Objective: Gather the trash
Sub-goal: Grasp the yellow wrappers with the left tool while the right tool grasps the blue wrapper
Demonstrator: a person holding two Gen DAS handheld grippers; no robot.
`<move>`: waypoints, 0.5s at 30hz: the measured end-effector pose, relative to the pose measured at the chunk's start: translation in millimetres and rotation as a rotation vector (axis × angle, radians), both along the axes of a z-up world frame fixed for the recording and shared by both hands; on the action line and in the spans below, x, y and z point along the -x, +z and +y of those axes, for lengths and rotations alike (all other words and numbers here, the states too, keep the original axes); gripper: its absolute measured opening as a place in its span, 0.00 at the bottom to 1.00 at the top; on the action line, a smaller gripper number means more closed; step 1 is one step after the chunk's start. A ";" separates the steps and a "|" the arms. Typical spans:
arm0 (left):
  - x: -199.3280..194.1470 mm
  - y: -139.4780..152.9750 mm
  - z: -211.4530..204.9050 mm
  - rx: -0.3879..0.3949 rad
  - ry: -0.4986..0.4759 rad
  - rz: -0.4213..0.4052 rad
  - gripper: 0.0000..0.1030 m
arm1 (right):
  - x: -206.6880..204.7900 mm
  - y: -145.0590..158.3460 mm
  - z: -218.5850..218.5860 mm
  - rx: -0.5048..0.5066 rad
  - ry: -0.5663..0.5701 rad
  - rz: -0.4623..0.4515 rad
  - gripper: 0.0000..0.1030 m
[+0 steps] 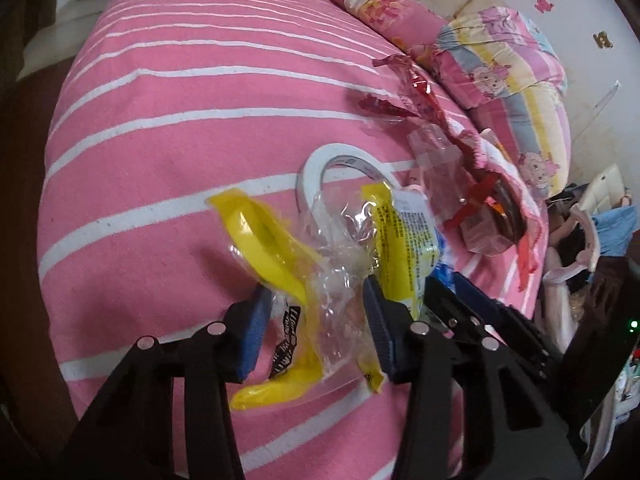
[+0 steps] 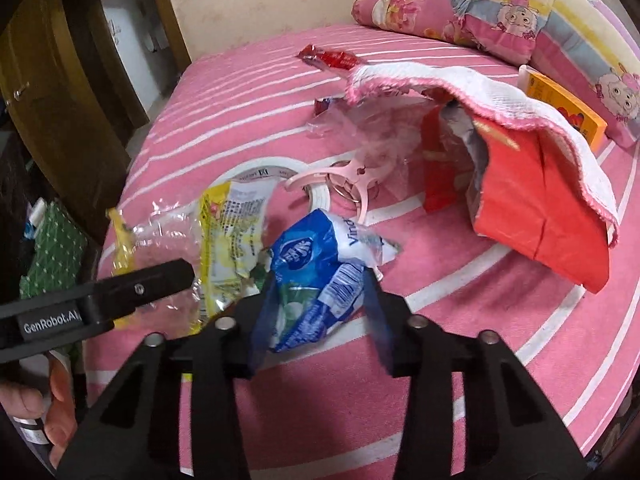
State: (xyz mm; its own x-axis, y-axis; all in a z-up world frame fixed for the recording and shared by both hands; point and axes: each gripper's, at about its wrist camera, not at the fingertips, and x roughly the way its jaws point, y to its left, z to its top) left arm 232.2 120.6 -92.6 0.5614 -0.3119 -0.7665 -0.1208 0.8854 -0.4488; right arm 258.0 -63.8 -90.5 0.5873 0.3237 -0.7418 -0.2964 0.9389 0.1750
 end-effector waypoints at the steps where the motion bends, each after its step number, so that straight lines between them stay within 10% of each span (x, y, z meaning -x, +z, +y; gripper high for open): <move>1: 1.9 0.6 -1.1 0.013 0.000 -0.004 0.42 | 1.3 0.9 -0.5 -0.005 0.001 0.001 0.33; 6: 19.5 9.8 -4.2 0.038 0.011 -0.039 0.42 | 14.8 13.7 1.2 -0.005 0.011 -0.049 0.01; 15: 56.9 18.3 0.6 0.069 0.054 -0.062 0.42 | 42.6 36.5 -6.8 -0.048 0.003 -0.094 0.01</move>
